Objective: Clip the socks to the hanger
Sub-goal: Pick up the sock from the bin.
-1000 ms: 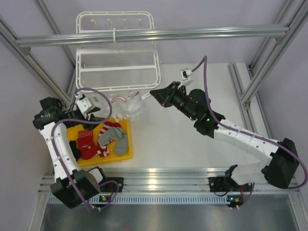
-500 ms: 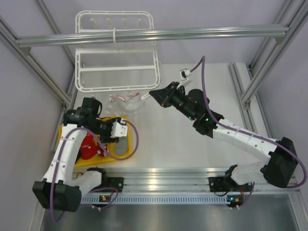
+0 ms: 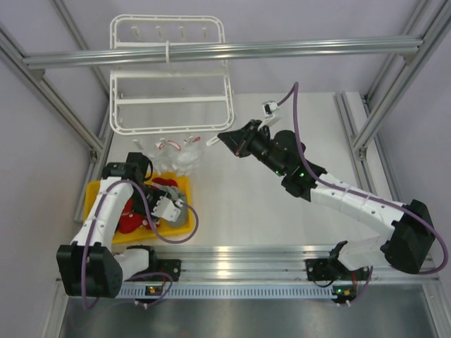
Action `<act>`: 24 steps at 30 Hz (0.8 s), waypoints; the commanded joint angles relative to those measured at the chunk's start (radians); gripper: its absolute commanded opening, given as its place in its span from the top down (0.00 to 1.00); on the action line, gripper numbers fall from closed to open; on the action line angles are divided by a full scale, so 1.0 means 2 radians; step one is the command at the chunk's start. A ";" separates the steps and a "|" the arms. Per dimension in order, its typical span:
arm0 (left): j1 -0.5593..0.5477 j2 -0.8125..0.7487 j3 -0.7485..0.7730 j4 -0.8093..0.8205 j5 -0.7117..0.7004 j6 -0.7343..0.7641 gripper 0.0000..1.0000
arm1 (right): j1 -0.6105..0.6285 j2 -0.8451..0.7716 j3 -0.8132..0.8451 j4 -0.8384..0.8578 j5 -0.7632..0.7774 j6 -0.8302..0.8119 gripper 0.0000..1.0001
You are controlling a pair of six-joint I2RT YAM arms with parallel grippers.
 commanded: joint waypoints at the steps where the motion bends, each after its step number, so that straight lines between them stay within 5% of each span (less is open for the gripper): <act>1: 0.015 0.005 -0.005 -0.076 -0.027 0.133 0.48 | -0.008 0.009 0.016 0.016 0.000 -0.007 1.00; 24: 0.023 0.027 -0.072 0.079 0.009 0.212 0.43 | -0.012 0.004 0.011 0.012 0.001 -0.003 1.00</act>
